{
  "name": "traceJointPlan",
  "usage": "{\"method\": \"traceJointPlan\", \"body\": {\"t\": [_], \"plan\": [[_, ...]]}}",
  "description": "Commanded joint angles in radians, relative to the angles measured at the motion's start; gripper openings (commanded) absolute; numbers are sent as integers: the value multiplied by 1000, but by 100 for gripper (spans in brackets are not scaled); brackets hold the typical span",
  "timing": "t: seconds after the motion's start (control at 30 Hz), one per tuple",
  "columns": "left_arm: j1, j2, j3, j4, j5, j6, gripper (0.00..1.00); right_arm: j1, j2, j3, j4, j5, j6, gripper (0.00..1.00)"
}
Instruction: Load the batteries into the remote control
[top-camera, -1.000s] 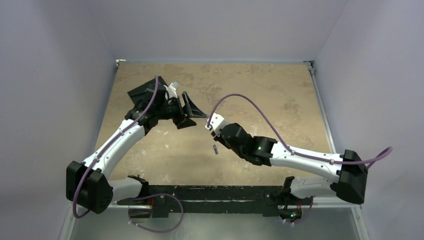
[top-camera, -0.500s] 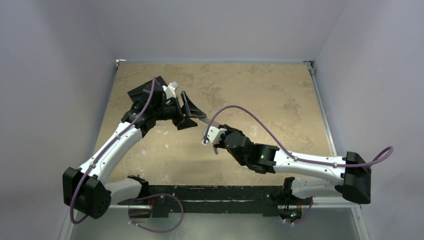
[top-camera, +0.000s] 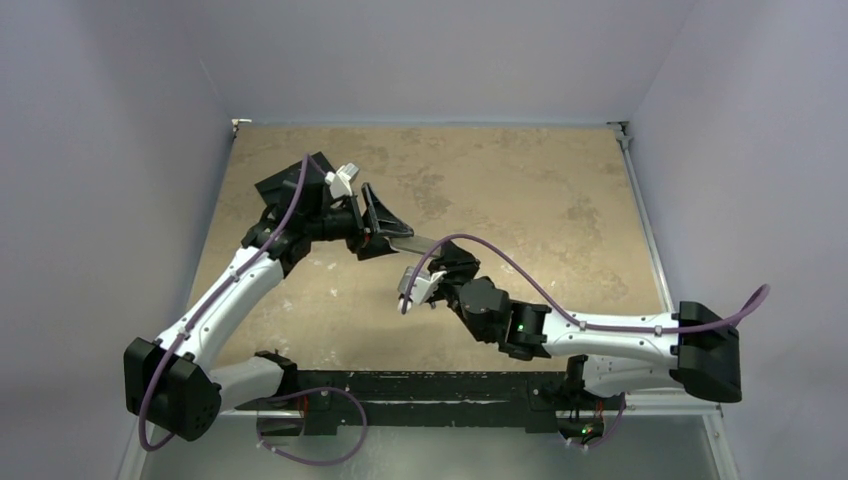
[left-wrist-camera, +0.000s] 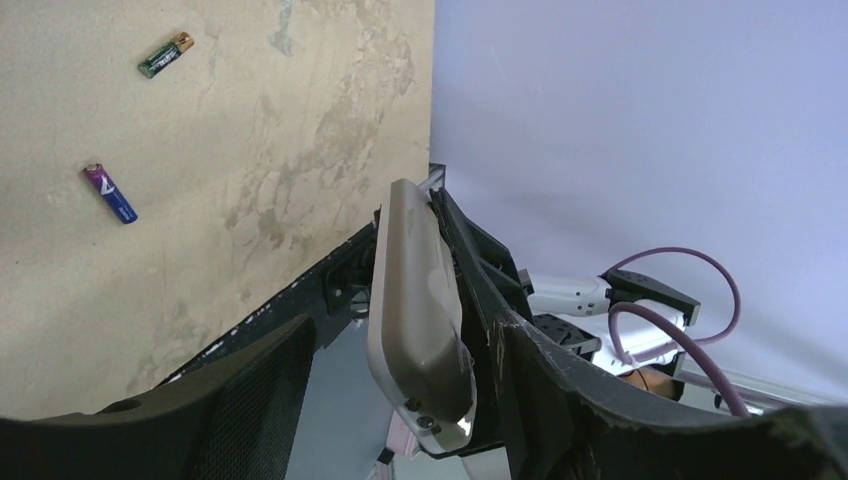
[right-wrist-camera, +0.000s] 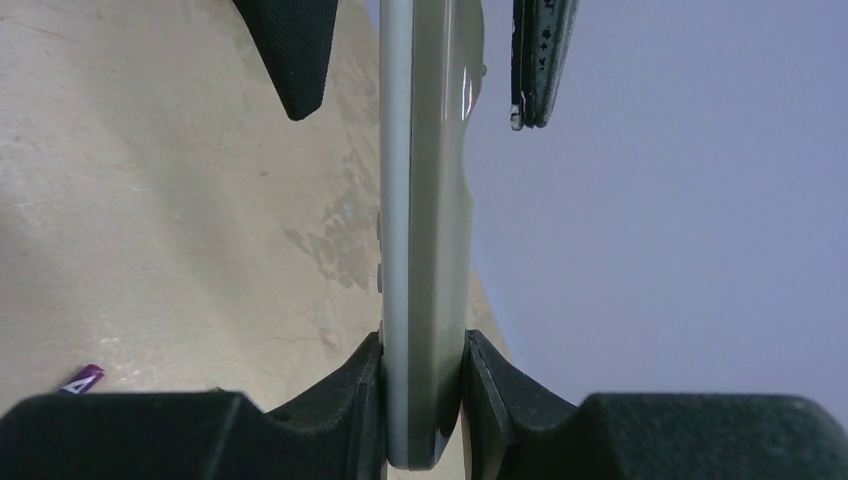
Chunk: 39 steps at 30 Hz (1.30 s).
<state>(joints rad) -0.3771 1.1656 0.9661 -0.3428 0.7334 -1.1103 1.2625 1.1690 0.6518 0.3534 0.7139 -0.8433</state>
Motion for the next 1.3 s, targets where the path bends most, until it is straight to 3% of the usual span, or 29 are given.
{"method": "traceJointPlan", "body": {"t": [0.0,0.27,0.5,0.73,0.83,0.97,1.1,1.27], "plan": [[7,-31,-22,69,45,-42,62,19,13,-18,243,56,-156,0],[7,-38,-42,124,79,-81,48,31,63,-43,400,98,-266,0],[7,-49,-55,154,94,-101,29,38,106,-62,498,135,-344,0],[7,-52,-66,170,101,-109,0,51,119,-76,563,162,-374,1],[7,-53,-69,177,96,-109,0,59,114,-93,599,172,-382,36],[7,-56,-76,187,88,-109,0,73,94,-119,633,173,-377,62],[7,-69,-80,208,68,-108,0,74,56,-132,568,167,-310,72],[7,-73,-95,242,53,-97,0,75,-29,-94,274,96,-82,74]]}}
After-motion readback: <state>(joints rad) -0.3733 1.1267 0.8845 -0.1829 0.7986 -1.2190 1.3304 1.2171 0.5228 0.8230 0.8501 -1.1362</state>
